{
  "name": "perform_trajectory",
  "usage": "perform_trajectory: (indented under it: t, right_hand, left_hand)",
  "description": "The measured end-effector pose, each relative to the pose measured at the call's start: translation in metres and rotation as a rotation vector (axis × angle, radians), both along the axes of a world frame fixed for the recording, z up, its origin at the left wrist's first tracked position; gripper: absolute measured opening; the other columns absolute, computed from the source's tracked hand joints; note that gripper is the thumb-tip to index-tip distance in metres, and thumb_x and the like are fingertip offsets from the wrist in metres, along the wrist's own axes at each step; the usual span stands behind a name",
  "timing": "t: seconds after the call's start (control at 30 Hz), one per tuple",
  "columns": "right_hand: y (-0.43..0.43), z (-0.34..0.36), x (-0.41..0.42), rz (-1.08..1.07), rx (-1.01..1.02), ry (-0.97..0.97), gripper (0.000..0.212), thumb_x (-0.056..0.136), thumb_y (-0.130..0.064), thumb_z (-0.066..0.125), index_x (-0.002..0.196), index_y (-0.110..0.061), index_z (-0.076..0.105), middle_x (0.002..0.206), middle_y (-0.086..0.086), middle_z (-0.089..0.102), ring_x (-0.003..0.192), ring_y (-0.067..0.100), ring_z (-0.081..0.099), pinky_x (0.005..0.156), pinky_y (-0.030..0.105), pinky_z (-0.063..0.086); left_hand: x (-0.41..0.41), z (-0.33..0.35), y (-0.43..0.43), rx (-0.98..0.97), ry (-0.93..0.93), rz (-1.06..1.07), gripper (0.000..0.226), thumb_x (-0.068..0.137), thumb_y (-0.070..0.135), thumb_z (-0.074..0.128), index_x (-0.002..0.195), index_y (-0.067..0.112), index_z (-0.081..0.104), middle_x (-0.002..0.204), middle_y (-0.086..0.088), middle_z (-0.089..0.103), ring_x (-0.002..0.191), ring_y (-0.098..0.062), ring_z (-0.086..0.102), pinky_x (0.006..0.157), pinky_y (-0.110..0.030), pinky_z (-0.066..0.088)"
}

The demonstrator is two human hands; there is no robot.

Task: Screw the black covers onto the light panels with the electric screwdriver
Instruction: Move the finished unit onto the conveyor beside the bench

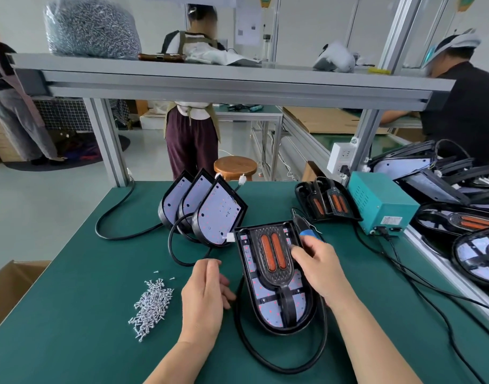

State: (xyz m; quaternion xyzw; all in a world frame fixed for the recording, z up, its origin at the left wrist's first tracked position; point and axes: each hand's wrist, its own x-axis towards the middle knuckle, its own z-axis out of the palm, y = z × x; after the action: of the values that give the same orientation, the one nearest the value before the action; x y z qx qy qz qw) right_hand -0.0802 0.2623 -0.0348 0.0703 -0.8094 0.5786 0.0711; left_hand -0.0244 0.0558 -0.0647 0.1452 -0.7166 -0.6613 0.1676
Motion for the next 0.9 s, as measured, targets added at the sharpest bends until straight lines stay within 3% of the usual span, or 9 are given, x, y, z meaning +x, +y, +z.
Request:
perform_trajectory:
  t: [0.1, 0.17, 0.27, 0.33, 0.43, 0.5, 0.57, 0.73, 0.9]
  right_hand:
    - [0.007, 0.007, -0.001, -0.026, 0.022, 0.041, 0.018, 0.092, -0.014, 0.067, 0.088, -0.028, 0.078, 0.084, -0.009, 0.077, 0.073, 0.002, 0.064, 0.07, 0.019, 0.049]
    - [0.013, 0.016, 0.001, 0.021, 0.072, 0.012, 0.015, 0.089, -0.017, 0.07, 0.088, -0.029, 0.079, 0.083, -0.01, 0.077, 0.074, 0.002, 0.065, 0.069, 0.016, 0.049]
    - [0.018, 0.028, 0.001, 0.095, 0.159, -0.089, 0.019, 0.086, -0.016, 0.073, 0.079, -0.033, 0.078, 0.076, -0.015, 0.074, 0.067, -0.002, 0.062, 0.064, 0.009, 0.044]
    - [0.017, 0.035, 0.002, 0.118, 0.217, -0.133, 0.016, 0.086, -0.016, 0.075, 0.087, -0.031, 0.079, 0.082, -0.016, 0.075, 0.075, -0.001, 0.067, 0.071, 0.015, 0.048]
    - [0.016, 0.045, 0.004, 0.081, 0.316, -0.093, 0.022, 0.086, -0.019, 0.074, 0.107, -0.023, 0.076, 0.096, -0.017, 0.075, 0.092, -0.002, 0.068, 0.084, 0.021, 0.051]
    - [0.021, 0.052, 0.009, 0.039, 0.356, -0.046, 0.027, 0.088, -0.022, 0.07, 0.115, -0.024, 0.072, 0.101, -0.02, 0.072, 0.095, -0.007, 0.065, 0.08, 0.016, 0.048]
    - [0.028, 0.058, 0.012, -0.018, 0.333, -0.022, 0.036, 0.092, -0.023, 0.065, 0.128, -0.022, 0.068, 0.115, -0.013, 0.072, 0.101, 0.003, 0.066, 0.084, 0.021, 0.05]
    - [0.06, 0.075, 0.015, -0.205, 0.08, 0.041, 0.021, 0.094, -0.016, 0.062, 0.105, -0.033, 0.07, 0.1, -0.007, 0.077, 0.096, 0.026, 0.071, 0.087, 0.04, 0.056]
    - [0.122, 0.079, -0.005, -0.512, -0.252, 0.051, 0.021, 0.096, -0.005, 0.061, 0.102, -0.023, 0.07, 0.103, 0.001, 0.075, 0.094, 0.024, 0.068, 0.084, 0.037, 0.055]
  left_hand:
    - [-0.001, -0.004, 0.002, -0.276, -0.069, -0.085, 0.021, 0.097, 0.012, 0.053, 0.088, 0.029, 0.06, 0.072, 0.002, 0.066, 0.054, -0.011, 0.061, 0.057, -0.02, 0.042]
    - [-0.004, -0.007, 0.004, -0.49, -0.07, -0.111, 0.018, 0.094, 0.005, 0.056, 0.091, 0.021, 0.063, 0.08, 0.008, 0.063, 0.072, -0.018, 0.063, 0.064, -0.022, 0.039]
    - [-0.009, -0.003, 0.01, -0.74, -0.099, -0.12, 0.01, 0.094, 0.012, 0.053, 0.088, 0.019, 0.057, 0.083, 0.009, 0.049, 0.086, -0.027, 0.059, 0.067, -0.03, 0.033]
    - [-0.012, 0.003, 0.015, -0.827, -0.155, -0.119, 0.014, 0.093, 0.018, 0.05, 0.082, 0.025, 0.044, 0.078, 0.011, 0.04, 0.087, -0.03, 0.06, 0.065, -0.032, 0.033]
    - [-0.016, 0.004, 0.017, -0.873, -0.189, -0.122, 0.022, 0.091, 0.018, 0.048, 0.076, 0.028, 0.036, 0.072, 0.011, 0.038, 0.085, -0.032, 0.061, 0.064, -0.032, 0.034]
    - [-0.019, 0.002, 0.016, -0.857, -0.171, -0.114, 0.014, 0.094, 0.023, 0.049, 0.081, 0.027, 0.045, 0.078, 0.009, 0.048, 0.084, -0.032, 0.06, 0.064, -0.033, 0.038]
    - [-0.019, 0.001, 0.015, -0.851, -0.167, -0.111, 0.005, 0.094, 0.027, 0.053, 0.089, 0.026, 0.054, 0.087, 0.007, 0.057, 0.081, -0.028, 0.056, 0.066, -0.034, 0.042]
    - [-0.016, 0.002, 0.015, -0.821, -0.171, -0.118, 0.008, 0.09, 0.032, 0.061, 0.086, 0.031, 0.055, 0.082, 0.01, 0.06, 0.077, -0.023, 0.057, 0.067, -0.034, 0.046]
    - [-0.019, 0.005, 0.016, -0.773, -0.194, -0.114, 0.011, 0.087, 0.026, 0.066, 0.083, 0.031, 0.058, 0.084, 0.006, 0.061, 0.079, -0.026, 0.058, 0.073, -0.036, 0.049]
